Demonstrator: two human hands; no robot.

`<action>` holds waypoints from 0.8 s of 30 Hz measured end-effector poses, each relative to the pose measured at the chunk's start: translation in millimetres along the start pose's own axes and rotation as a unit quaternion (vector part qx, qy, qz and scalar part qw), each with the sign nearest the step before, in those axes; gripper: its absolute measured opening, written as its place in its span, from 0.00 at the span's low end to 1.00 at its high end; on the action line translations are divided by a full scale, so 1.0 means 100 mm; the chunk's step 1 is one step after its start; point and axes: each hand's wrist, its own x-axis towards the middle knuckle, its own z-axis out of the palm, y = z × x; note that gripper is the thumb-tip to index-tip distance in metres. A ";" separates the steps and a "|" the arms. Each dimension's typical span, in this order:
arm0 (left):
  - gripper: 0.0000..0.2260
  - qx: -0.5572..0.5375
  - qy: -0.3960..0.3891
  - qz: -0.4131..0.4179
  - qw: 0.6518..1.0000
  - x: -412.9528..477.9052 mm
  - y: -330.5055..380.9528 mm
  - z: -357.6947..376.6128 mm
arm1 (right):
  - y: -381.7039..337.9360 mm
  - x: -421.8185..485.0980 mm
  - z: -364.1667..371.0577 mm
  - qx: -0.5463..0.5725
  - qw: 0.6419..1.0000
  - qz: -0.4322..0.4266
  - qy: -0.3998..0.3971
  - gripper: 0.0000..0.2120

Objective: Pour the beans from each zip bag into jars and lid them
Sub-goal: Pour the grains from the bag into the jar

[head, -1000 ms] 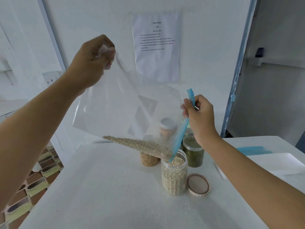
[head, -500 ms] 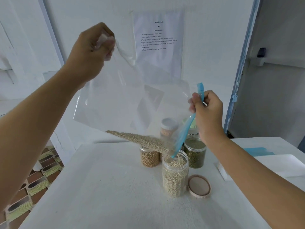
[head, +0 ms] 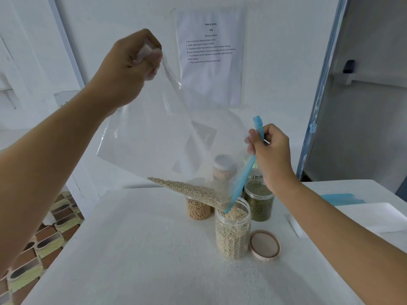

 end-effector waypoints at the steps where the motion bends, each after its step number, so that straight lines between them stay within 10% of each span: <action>1: 0.09 0.001 0.001 -0.003 1.000 0.00 0.00 0.01 | 0.00 0.00 0.00 0.002 1.000 -0.001 0.004 0.10; 24: 0.07 0.043 -0.022 0.014 0.999 0.02 -0.01 0.04 | 0.10 -0.03 -0.02 0.030 0.999 0.015 0.019 0.11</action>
